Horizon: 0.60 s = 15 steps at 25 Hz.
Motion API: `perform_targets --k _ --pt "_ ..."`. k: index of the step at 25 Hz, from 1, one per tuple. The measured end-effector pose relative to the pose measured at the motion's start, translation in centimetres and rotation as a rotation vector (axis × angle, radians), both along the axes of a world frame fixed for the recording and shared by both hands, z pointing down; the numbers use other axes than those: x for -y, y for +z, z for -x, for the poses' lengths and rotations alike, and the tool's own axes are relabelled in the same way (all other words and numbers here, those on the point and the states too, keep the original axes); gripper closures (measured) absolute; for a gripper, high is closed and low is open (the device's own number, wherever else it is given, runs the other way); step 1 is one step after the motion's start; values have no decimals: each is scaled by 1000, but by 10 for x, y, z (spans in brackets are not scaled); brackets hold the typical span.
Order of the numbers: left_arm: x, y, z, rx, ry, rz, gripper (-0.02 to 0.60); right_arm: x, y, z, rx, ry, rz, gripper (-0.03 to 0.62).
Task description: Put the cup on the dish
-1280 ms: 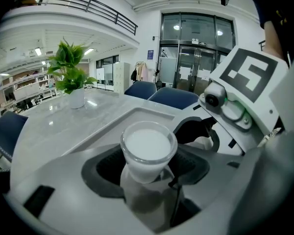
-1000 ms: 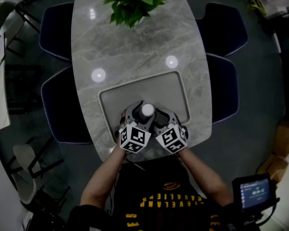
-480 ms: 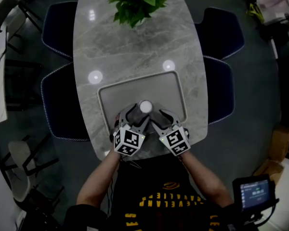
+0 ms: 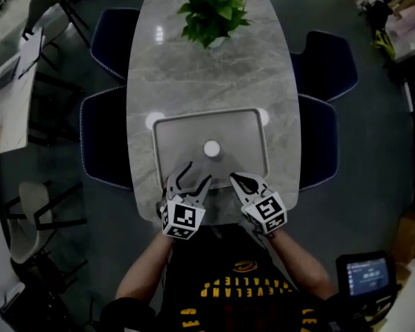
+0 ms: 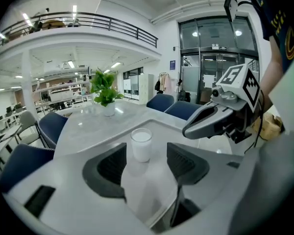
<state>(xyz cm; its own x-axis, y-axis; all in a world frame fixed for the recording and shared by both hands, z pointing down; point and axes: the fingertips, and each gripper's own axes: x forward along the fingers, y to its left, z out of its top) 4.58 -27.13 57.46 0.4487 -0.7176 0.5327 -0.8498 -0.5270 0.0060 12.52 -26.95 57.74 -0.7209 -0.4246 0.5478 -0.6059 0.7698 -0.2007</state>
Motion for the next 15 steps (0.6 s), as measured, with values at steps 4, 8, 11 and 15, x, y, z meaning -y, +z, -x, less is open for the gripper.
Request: perform_targets --k 4,8,11,15 --pt "-27 -38 -18 -48 -47 -48 434 -7 -31 -19 112 24 -30 588" --pt "-46 -83 -46 -142 -78 -95 581 -12 -73 -37 193 51 -101 588" --pt "-57 -112 -67 -172 -78 -144 581 -18 -96 -49 246 62 -139 588" --pt "-69 -141 -81 -229 -117 -171 581 -30 -124 -57 307 41 -188 588"
